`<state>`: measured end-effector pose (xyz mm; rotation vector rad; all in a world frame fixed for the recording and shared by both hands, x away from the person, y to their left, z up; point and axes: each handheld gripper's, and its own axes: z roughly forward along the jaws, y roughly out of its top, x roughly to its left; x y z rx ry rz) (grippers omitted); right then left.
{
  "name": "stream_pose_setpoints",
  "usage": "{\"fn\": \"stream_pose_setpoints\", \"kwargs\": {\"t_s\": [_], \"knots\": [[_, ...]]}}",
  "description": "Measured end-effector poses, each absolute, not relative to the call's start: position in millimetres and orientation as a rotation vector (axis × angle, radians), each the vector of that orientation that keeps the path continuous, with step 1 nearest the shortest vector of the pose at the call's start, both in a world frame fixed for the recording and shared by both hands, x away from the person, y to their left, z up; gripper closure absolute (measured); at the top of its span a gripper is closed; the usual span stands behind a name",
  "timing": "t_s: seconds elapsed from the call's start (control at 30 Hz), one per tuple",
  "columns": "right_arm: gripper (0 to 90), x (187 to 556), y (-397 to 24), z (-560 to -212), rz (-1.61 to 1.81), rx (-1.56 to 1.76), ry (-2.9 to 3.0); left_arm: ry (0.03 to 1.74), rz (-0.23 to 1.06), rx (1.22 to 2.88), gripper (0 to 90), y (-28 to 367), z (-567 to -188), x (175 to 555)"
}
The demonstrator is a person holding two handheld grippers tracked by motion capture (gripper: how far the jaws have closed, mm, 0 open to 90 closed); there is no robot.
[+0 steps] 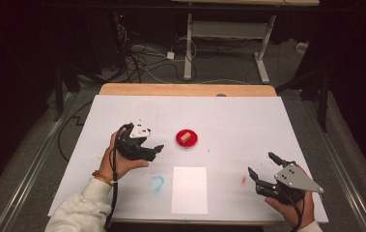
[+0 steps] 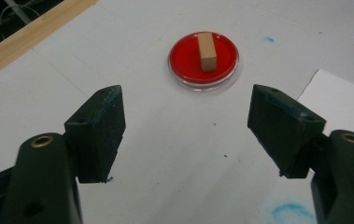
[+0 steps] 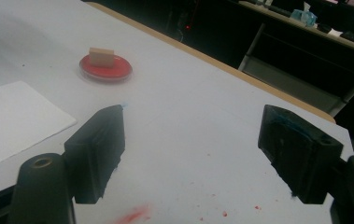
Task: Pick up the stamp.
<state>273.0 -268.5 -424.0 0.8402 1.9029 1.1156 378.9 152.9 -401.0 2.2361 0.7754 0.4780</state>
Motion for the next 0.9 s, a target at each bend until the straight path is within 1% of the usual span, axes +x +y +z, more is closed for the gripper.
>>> {"fn": "stream_pose_setpoints", "kwargs": {"t_s": [0.27,0.57,0.9], "knots": [[23.5,274.1,-268.5,-426.1,1.11,0.853,1.91,0.775,0.446,2.288,28.2,137.3,-398.0,391.9],[23.5,278.8,-265.6,-426.9,1.107,0.848,1.924,0.738,0.423,2.301,29.2,118.1,-385.5,404.2],[23.5,281.6,-263.4,-427.7,1.103,0.848,1.931,0.699,0.397,2.374,31.6,94.9,-388.9,419.2]]}}
